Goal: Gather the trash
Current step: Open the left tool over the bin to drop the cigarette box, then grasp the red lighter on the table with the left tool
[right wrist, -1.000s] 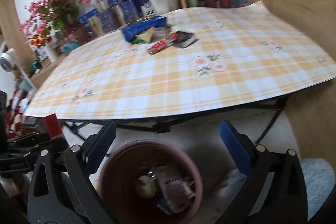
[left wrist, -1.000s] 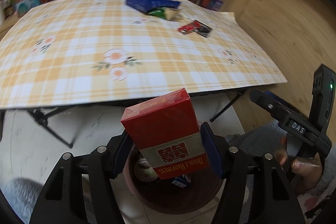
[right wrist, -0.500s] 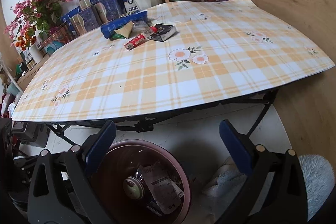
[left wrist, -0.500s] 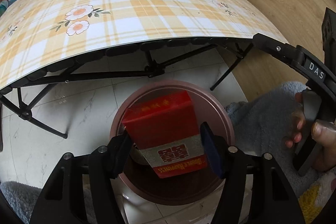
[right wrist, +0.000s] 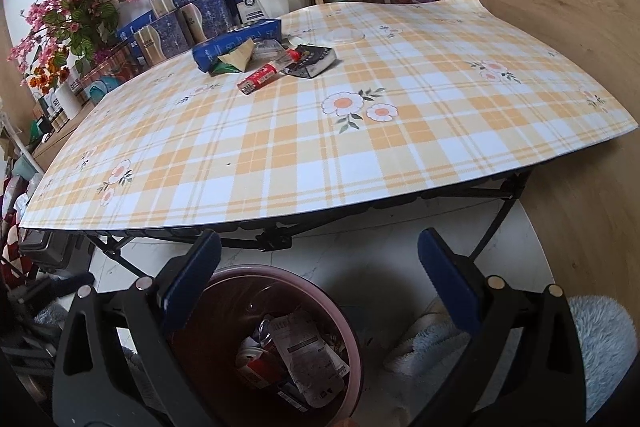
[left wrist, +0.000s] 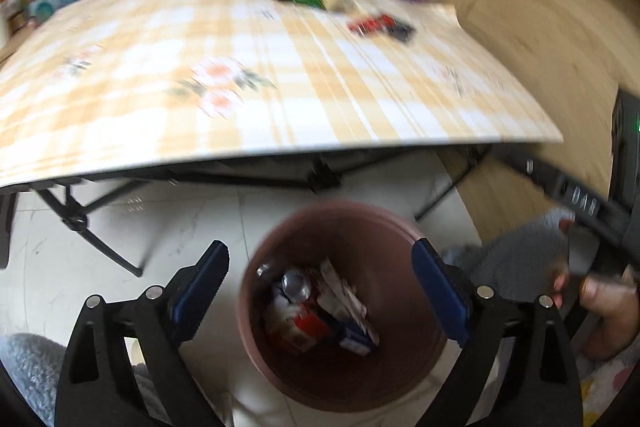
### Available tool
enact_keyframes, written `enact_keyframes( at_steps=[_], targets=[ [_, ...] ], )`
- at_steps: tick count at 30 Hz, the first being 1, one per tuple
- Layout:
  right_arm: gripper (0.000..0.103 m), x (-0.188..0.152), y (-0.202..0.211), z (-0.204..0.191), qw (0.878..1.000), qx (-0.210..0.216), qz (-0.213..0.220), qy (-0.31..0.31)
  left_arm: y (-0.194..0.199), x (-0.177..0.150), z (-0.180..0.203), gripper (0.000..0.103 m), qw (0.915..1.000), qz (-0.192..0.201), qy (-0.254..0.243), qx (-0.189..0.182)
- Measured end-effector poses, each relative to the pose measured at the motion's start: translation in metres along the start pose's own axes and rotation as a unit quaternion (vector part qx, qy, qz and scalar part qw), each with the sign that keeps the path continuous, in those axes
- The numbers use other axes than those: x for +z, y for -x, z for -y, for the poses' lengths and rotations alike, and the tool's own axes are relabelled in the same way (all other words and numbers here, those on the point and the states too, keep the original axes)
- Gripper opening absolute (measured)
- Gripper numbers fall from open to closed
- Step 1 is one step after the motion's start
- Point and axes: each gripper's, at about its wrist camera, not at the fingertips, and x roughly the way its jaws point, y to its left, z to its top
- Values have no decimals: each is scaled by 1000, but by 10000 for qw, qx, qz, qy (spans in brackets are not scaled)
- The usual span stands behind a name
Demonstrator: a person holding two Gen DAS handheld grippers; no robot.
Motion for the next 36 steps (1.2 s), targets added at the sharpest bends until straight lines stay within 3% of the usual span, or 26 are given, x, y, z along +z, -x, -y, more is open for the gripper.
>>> enact_keyframes(
  at_steps=[7, 15, 20, 23, 27, 30, 36],
  targets=[
    [97, 3, 3, -3, 9997, 222, 54, 39, 25, 7, -14, 97, 9963, 648, 334, 454],
    [97, 6, 6, -3, 9986, 513, 115, -1, 38, 10, -18, 97, 9885, 1118, 220, 991],
    [97, 22, 13, 11, 9956, 842, 198, -353, 49, 16, -21, 97, 9844, 1372, 149, 1093],
    [97, 36, 17, 21, 9950, 869, 293, -403, 49, 25, -19, 97, 9852, 1381, 49, 1013],
    [97, 55, 6, 34, 9958, 857, -2, -333, 38, 42, -13, 97, 9933, 1074, 93, 412],
    [97, 68, 2, 39, 9989, 452, -13, -116, 21, 59, 1, 97, 9971, 684, -236, 240],
    [97, 89, -11, 50, 9999, 58, -11, 150, -12, 114, 34, 97, 9939, 538, -962, 67]
  ],
)
